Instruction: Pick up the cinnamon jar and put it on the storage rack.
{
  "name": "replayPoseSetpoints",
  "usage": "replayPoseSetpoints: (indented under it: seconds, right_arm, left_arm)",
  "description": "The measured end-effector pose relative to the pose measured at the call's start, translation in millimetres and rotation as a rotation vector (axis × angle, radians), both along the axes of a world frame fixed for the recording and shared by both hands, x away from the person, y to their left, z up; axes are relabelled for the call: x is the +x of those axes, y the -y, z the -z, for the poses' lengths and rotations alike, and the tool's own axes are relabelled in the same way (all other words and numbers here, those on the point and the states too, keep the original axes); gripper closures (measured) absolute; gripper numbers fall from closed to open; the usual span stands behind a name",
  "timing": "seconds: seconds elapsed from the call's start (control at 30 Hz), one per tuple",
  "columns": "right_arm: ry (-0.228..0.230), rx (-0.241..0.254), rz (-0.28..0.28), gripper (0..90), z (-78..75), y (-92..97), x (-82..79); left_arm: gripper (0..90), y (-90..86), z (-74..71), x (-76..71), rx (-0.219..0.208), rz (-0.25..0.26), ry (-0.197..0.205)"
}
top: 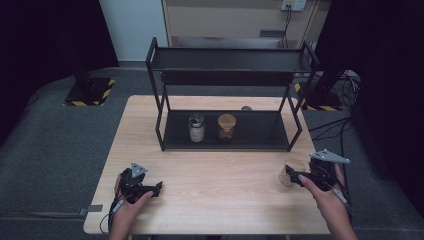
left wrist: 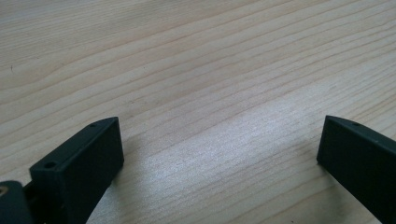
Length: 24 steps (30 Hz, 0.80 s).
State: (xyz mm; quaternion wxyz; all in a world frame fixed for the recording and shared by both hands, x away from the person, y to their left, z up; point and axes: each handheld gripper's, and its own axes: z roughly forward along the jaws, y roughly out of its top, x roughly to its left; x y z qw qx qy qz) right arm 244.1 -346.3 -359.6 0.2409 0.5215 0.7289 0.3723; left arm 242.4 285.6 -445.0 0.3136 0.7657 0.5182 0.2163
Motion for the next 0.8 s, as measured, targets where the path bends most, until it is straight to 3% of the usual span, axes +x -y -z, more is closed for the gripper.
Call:
replayPoseSetpoints:
  seconds: [0.8]
  right_arm:
    - [-0.048, 0.01, 0.031, 3.9, 27.5, 6.8, -9.1]
  left_arm:
    - [0.0, 0.0, 0.0, 0.0, 0.0, 0.0, 0.0]
